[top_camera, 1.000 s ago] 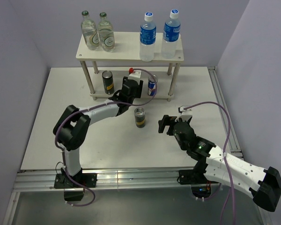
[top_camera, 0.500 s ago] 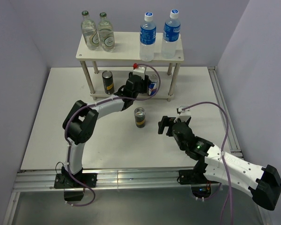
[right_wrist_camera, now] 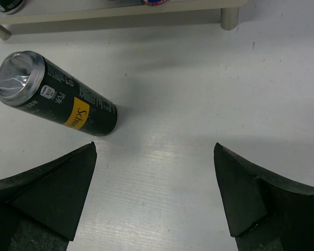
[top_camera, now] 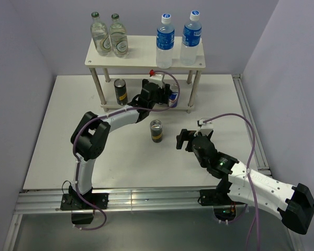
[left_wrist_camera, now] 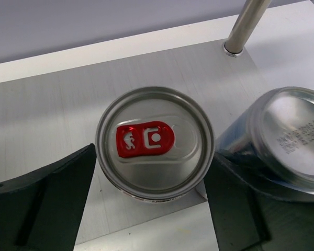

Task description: Place and organize the beverage onto the shelf

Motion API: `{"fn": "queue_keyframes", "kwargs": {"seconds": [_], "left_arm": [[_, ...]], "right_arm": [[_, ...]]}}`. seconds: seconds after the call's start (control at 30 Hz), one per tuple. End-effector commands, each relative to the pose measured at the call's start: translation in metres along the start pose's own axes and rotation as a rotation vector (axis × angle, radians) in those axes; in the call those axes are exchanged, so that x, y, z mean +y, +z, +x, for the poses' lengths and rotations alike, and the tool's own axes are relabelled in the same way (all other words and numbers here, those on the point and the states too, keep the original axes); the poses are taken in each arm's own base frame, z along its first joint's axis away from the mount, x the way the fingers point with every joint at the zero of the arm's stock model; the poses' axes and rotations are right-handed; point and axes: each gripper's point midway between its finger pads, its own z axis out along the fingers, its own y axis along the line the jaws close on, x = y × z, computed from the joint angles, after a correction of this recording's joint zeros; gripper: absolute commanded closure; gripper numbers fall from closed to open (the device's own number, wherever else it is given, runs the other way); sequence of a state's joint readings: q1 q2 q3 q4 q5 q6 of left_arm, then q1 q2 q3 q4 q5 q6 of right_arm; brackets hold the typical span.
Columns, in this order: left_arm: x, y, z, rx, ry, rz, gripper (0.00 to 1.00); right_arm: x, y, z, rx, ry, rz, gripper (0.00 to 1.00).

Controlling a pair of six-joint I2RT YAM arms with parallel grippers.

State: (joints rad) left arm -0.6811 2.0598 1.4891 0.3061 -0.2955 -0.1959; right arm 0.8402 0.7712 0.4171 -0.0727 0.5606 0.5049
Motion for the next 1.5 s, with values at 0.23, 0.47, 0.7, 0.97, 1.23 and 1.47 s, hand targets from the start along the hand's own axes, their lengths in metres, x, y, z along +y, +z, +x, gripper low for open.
{"fn": "queue_keyframes", "kwargs": {"seconds": [0.23,0.47,0.7,0.97,1.23,1.47], "left_arm": [[0.006,-0.025,-0.053,-0.112,-0.006,-0.023,0.08],[0.012,-0.049,-0.064,-0.126,-0.006,-0.028,0.01],[0.013,-0.097,-0.056,-0.094,-0.033,-0.028,0.01],[-0.006,-0.198,-0.016,-0.038,-0.079,-0.007,0.01],[-0.049,-0.280,0.054,0.000,-0.194,0.187,0.01],[-0.059,-0.259,0.104,0.016,-0.188,0.166,0.01]], "right_arm": [[0.002,0.000,-0.008,-0.037,0.031,0.000,0.00],[0.002,0.000,-0.007,-0.036,0.028,0.001,0.00],[0.001,0.001,-0.007,-0.037,0.030,0.007,0.00],[0.000,0.002,-0.007,-0.039,0.032,0.013,0.00],[0.001,0.004,-0.005,-0.029,0.023,0.020,0.00],[0.001,0.003,-0.005,-0.034,0.027,0.014,0.00]]}}
